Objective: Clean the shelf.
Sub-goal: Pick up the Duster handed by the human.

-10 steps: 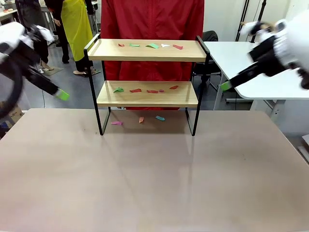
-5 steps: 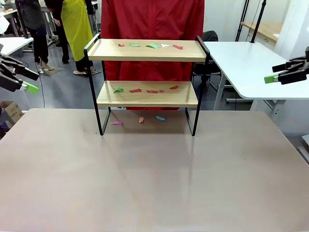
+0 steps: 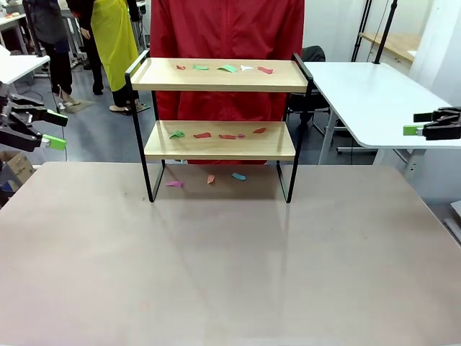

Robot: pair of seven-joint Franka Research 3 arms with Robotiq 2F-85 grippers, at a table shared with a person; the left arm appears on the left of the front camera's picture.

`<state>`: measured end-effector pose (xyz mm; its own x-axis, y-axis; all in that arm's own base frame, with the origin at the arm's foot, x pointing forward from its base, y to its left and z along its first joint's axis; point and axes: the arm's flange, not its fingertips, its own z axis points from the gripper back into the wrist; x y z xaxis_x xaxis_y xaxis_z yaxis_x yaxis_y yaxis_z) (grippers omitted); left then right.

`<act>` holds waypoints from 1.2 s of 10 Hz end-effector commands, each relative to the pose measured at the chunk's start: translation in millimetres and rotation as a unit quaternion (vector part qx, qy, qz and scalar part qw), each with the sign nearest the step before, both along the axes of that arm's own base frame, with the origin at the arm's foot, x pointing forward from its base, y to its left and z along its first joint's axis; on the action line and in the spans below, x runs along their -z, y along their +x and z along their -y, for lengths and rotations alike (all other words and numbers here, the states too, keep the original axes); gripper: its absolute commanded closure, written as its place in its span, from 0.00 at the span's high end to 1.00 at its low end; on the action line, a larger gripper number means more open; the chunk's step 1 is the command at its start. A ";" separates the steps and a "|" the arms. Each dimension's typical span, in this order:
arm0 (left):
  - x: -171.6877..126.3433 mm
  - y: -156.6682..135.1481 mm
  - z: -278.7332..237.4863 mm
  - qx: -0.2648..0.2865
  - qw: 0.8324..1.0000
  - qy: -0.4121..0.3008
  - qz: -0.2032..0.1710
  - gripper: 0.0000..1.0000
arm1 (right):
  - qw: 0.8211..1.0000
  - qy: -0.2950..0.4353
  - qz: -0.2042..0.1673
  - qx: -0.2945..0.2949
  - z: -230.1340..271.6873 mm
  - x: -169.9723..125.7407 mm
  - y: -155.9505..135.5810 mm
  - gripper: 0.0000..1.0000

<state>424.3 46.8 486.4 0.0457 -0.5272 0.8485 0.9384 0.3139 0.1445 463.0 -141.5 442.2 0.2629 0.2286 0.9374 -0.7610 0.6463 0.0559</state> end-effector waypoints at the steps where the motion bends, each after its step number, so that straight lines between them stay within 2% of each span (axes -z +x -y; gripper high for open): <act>1: -11.5 -3.9 -2.2 0.002 1.000 0.003 0.015 1.00 | 1.000 -0.015 0.026 -0.006 -6.2 -20.8 -8.7 1.00; 2: -11.5 -3.9 -2.2 0.002 1.000 0.003 0.015 1.00 | 1.000 -0.015 0.026 -0.006 -6.2 -20.8 -8.7 1.00; 3: -5.3 -2.6 -0.7 -0.001 1.000 0.008 0.001 1.00 | 1.000 -0.009 0.002 -0.005 -4.8 -6.4 -1.4 1.00; 4: -2.8 9.2 -35.4 -0.011 0.999 -0.031 -0.022 1.00 | 1.000 0.019 0.019 0.003 16.5 -5.3 13.7 1.00; 6: 9.5 19.9 -86.3 -0.023 0.994 -0.086 -0.060 1.00 | 0.997 0.058 0.052 -0.016 40.5 3.6 28.0 1.00; 9: 25.1 26.9 -134.8 -0.042 0.990 -0.119 -0.059 1.00 | 0.994 0.078 0.079 -0.014 69.3 21.9 46.6 1.00; 12: 48.2 42.3 -168.1 0.020 0.984 -0.176 -0.035 1.00 | 0.991 0.099 0.094 -0.006 96.9 31.4 56.9 1.00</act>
<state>457.5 202.9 441.0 0.1560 -0.2529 0.9548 0.9361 0.3464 -0.0613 512.7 -232.8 410.1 0.1297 0.0513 0.9902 -0.7733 0.6303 0.0686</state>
